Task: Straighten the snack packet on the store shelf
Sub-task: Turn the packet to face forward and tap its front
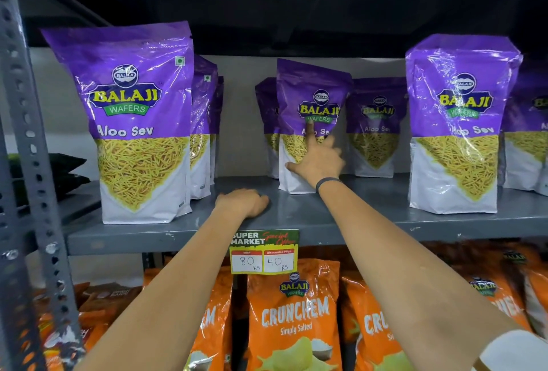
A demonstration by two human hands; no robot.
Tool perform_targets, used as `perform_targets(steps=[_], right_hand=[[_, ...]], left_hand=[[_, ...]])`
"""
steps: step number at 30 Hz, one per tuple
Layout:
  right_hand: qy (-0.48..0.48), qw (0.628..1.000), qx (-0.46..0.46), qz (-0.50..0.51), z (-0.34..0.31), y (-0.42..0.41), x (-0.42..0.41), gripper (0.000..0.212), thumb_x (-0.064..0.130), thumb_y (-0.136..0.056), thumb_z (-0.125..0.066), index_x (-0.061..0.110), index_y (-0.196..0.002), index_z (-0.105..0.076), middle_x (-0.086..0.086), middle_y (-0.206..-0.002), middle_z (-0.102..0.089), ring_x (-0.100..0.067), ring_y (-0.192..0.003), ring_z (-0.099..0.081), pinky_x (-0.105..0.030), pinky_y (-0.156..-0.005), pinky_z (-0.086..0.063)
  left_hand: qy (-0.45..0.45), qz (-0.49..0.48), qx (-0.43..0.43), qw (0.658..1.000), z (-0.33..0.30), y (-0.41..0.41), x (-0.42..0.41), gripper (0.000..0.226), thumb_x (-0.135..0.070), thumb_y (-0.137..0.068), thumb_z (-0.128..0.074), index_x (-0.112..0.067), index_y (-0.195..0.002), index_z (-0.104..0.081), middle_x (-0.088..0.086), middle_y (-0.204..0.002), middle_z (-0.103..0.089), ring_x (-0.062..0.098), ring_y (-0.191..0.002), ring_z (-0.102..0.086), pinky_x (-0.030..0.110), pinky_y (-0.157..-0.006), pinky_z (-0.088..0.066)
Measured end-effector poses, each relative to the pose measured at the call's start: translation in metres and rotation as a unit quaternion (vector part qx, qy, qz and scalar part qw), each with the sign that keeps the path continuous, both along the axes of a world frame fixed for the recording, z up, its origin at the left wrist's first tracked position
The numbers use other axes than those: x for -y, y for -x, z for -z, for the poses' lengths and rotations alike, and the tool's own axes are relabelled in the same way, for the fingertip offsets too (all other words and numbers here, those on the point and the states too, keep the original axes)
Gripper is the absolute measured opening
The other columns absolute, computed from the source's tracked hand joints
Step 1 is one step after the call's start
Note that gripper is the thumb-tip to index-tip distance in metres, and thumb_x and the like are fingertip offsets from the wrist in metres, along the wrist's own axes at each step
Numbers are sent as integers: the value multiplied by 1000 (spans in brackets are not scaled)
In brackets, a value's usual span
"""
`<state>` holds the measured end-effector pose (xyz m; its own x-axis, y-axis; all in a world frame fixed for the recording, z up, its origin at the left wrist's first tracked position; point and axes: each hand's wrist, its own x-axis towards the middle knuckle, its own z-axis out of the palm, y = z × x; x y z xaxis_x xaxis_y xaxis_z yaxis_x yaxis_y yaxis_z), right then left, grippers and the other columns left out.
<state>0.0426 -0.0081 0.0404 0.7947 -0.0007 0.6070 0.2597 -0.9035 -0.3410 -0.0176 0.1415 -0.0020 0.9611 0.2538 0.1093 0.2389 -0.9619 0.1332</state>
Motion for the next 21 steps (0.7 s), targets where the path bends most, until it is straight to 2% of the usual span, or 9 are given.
perform_targets(steps=[13, 21], right_hand=[[27, 998, 49, 23, 7, 26, 13, 106, 66, -73, -66, 35, -152, -3, -17, -129, -40, -37, -103, -52, -42, -79, -47], [39, 996, 67, 35, 10, 48, 20, 108, 70, -71, -64, 34, -152, -3, -17, -127, -41, -38, -103, -53, -45, -81, -47]], left_hand=[[-6, -2, -15, 1000, -1, -1, 1, 59, -47, -95, -23, -21, -144, -42, 9, -155, -39, 30, -139, -38, 50, -114, -30], [5, 1, -17, 1000, -1, -1, 0, 60, -47, -95, -23, -18, -144, -42, 12, -155, -38, 31, -138, -39, 50, -114, -31]])
